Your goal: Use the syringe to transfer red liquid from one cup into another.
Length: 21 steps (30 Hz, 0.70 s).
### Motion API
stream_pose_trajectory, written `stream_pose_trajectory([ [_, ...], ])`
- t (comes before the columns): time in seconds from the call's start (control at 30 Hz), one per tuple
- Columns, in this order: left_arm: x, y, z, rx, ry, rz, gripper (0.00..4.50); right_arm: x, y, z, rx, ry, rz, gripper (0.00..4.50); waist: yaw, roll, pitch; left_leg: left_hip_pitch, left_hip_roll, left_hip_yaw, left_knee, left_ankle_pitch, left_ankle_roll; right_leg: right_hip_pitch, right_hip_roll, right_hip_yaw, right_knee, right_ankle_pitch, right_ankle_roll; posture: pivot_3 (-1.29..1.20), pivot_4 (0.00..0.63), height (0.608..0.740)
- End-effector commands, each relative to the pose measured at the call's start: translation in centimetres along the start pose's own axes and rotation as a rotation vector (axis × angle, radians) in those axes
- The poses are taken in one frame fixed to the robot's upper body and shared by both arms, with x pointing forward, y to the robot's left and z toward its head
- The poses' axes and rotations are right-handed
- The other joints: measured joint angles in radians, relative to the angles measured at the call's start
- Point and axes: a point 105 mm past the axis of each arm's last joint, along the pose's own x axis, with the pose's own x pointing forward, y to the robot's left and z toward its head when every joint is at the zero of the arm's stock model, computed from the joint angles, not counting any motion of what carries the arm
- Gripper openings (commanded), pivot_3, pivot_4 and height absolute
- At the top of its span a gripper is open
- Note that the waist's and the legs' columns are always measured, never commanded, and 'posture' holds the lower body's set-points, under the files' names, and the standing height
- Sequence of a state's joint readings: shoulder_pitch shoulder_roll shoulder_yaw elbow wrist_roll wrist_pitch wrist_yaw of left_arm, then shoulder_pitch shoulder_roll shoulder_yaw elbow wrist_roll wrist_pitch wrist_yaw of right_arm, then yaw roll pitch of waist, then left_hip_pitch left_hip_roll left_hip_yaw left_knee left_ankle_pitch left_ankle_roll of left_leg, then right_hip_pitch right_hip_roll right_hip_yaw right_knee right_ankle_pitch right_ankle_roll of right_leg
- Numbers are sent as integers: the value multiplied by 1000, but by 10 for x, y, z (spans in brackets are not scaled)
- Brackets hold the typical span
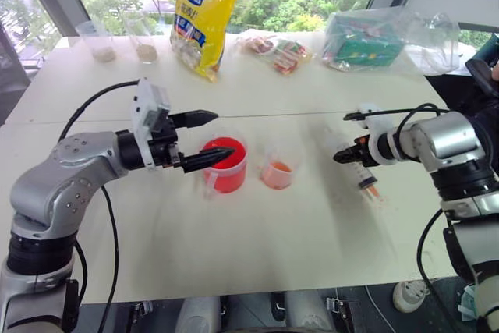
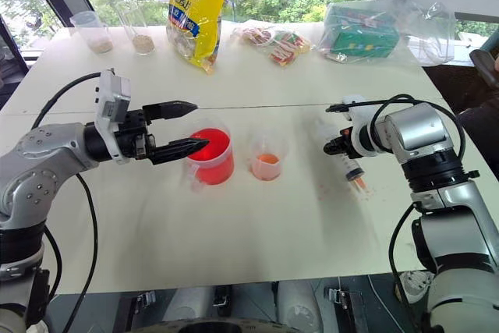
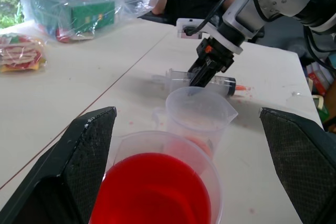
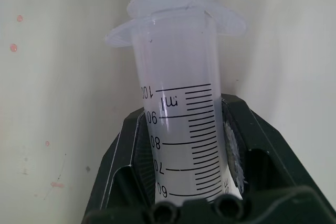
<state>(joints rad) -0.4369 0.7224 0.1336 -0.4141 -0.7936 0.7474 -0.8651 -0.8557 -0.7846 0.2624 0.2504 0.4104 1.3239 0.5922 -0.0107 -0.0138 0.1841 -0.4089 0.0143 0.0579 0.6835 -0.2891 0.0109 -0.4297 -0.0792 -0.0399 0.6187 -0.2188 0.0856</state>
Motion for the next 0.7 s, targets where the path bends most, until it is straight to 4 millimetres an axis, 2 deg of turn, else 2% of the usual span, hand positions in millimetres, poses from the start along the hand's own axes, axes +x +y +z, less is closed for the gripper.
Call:
stream_pose_trajectory([
  [0.03, 0, 1, 12, 57, -31, -6, 4500, -7, 4, 8, -17, -30, 9, 1385, -2, 0, 0, 0, 0, 0, 0, 0, 0, 0, 0, 0, 0, 0, 0, 0, 150, 740],
  [0.1, 1, 2, 13, 60, -29, -17, 4500, -20, 5, 18, -27, -107, 9, 1385, -1, 0, 0, 0, 0, 0, 0, 0, 0, 0, 0, 0, 1, 0, 0, 0, 150, 740],
  [0.2, 0, 8, 16, 65, -23, -29, 4500, -55, 19, 49, -108, -370, 46, 1385, 3, 1, 1, -1, 0, 0, 0, 0, 0, -1, 0, 0, 1, 0, 0, 0, 150, 740],
  [0.27, -1, 13, 21, 64, -27, -38, 4500, -87, 39, 77, -143, -644, 115, 1385, 2, 1, 1, -1, 0, 0, -1, 0, 0, -1, 0, 0, 0, 0, 1, 0, 150, 740],
  [0.33, -2, 19, 26, 66, -29, -44, 4500, -110, 60, 91, -181, -834, 186, 1385, -1, 1, 1, -1, 0, 0, 0, 0, 0, -1, 0, -1, 0, 0, 1, 0, 150, 740],
  [0.4, -3, 25, 35, 77, -33, -53, 4500, -141, 98, 107, -222, -1083, 345, 1385, -2, 1, 1, -1, 1, -1, -1, 0, 0, -1, 1, -1, 1, 0, 1, 0, 150, 740],
  [0.47, -6, 29, 42, 83, -37, -57, 4500, -162, 124, 115, -216, -1248, 486, 1385, -5, 1, 1, 0, 1, -1, -1, 0, 0, -1, 1, -1, 1, 0, 1, 0, 150, 740],
  [0.5, -8, 31, 47, 88, -42, -57, 4500, -166, 136, 118, -213, -1301, 565, 1385, -5, 1, 1, 0, 1, -1, -1, 0, 0, -1, 2, -1, 3, 0, 1, 0, 150, 740],
  [0.6, -12, 34, 56, 95, -48, -57, 4500, -167, 157, 123, -211, -1375, 693, 1385, -2, 1, 1, 0, 1, -1, 0, 1, -1, -2, 1, -1, 5, 0, 1, 0, 150, 740],
  [0.7, -20, 32, 66, 110, -48, -52, 4500, -147, 182, 125, -218, -1385, 827, 1385, -4, 1, 1, 0, 0, -1, 0, 1, -1, -1, -1, -1, 6, 0, 1, 0, 150, 740],
])
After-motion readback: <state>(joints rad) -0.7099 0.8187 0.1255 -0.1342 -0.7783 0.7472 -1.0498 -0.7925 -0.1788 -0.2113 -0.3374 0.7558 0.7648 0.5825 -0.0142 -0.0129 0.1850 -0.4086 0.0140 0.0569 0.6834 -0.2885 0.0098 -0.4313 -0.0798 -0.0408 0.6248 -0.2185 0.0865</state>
